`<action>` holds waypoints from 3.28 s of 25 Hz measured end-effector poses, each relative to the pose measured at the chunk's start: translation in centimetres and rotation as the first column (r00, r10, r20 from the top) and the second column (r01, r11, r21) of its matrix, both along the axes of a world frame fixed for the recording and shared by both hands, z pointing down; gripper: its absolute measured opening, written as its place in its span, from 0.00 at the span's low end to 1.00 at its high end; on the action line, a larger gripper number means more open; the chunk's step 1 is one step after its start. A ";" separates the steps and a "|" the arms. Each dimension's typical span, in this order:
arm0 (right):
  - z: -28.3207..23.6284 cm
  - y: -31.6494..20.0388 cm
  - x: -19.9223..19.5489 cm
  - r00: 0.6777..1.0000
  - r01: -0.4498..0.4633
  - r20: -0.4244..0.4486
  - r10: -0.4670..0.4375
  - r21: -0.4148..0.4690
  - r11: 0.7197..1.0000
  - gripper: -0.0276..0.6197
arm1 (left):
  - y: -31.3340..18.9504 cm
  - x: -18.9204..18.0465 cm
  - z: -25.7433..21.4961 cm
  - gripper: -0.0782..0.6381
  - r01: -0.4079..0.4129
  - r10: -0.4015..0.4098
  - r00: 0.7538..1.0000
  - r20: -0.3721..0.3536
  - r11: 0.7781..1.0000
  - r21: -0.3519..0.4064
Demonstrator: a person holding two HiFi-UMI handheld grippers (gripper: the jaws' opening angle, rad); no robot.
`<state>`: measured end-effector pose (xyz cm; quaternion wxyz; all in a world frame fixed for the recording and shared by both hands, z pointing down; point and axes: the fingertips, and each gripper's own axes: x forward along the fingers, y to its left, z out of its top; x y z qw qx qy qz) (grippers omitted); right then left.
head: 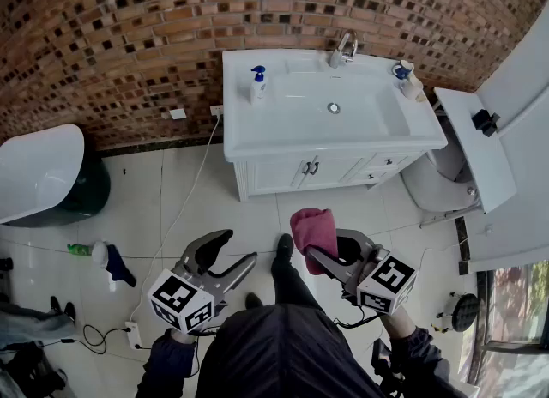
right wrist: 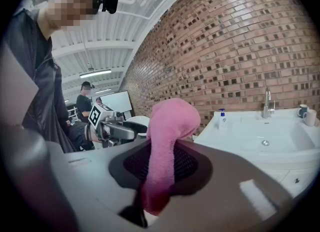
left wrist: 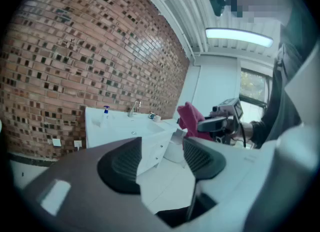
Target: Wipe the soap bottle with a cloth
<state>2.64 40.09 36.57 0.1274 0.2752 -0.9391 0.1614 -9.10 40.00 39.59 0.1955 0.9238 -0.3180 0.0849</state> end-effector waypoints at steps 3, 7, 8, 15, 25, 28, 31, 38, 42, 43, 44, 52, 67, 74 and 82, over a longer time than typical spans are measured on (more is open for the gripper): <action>0.7 -4.8 1.6 1.000 -0.008 -0.010 0.008 0.015 1.000 0.18 | -4.4 1.2 0.6 0.49 0.002 -0.002 1.000 0.005 1.000 0.010; 2.4 -12.9 4.0 1.000 -0.025 -0.007 0.025 0.001 1.000 0.18 | -11.9 2.9 2.2 0.49 0.011 -0.011 1.000 0.026 1.000 -0.012; 2.9 -15.1 4.6 1.000 -0.029 -0.010 0.029 -0.002 1.000 0.18 | -14.0 3.3 2.7 0.49 0.023 -0.022 0.999 0.041 1.000 -0.018; 5.2 -27.4 6.2 1.000 0.000 -0.024 0.000 -0.009 1.000 0.18 | -27.5 4.6 6.4 0.49 0.126 -0.110 0.985 0.134 0.986 -0.113; 7.8 -39.2 6.0 1.000 -0.006 -0.013 0.005 -0.083 0.997 0.18 | -39.6 3.8 10.1 0.49 0.148 -0.115 0.952 0.282 0.984 -0.098; 8.6 -42.1 5.2 0.998 -0.028 -0.051 0.023 -0.090 0.996 0.18 | -42.5 3.0 12.0 0.49 0.117 -0.083 0.941 0.327 0.989 -0.087; 9.4 -44.4 4.3 0.995 -0.044 -0.092 0.034 -0.114 0.993 0.18 | -44.8 2.2 13.1 0.49 0.095 -0.061 0.943 0.328 0.992 -0.089; 14.1 -49.2 2.4 0.979 -0.094 -0.198 0.048 -0.233 0.968 0.18 | -49.0 1.4 16.2 0.41 0.019 0.017 0.953 0.304 0.993 -0.117; 17.5 -51.6 1.3 0.975 -0.143 -0.210 0.072 -0.349 0.926 0.18 | -50.7 2.1 17.4 0.39 -0.044 0.082 0.943 0.322 0.991 -0.124; 18.5 -52.0 1.0 0.973 -0.153 -0.217 0.073 -0.378 0.913 0.18 | -51.0 2.1 17.6 0.39 -0.055 0.094 0.937 0.338 0.991 -0.123; 19.5 -52.1 0.8 0.971 -0.162 -0.230 0.071 -0.404 0.900 0.18 | -51.3 2.1 17.7 0.38 -0.061 0.100 0.930 0.354 0.991 -0.119; 24.4 -53.2 -0.5 0.947 -0.223 -0.313 0.072 -0.483 0.846 0.18 | -53.9 2.3 16.8 0.30 -0.086 0.120 0.907 0.403 0.991 -0.102; 24.0 -47.8 -5.4 0.898 0.099 -0.369 -0.241 -0.365 0.926 0.18 | -54.0 2.7 16.9 0.26 -0.092 0.128 0.900 0.416 0.990 -0.105; 25.3 -50.1 -1.4 0.878 -0.018 -0.445 -0.176 -0.399 0.917 0.18 | -53.6 2.9 16.6 0.27 -0.093 0.125 0.897 0.424 0.991 -0.095; 27.3 -53.5 -1.0 0.810 -0.042 -0.547 -0.212 -0.415 0.909 0.18 | -53.2 3.5 16.7 0.27 -0.110 0.146 0.895 0.422 0.988 -0.107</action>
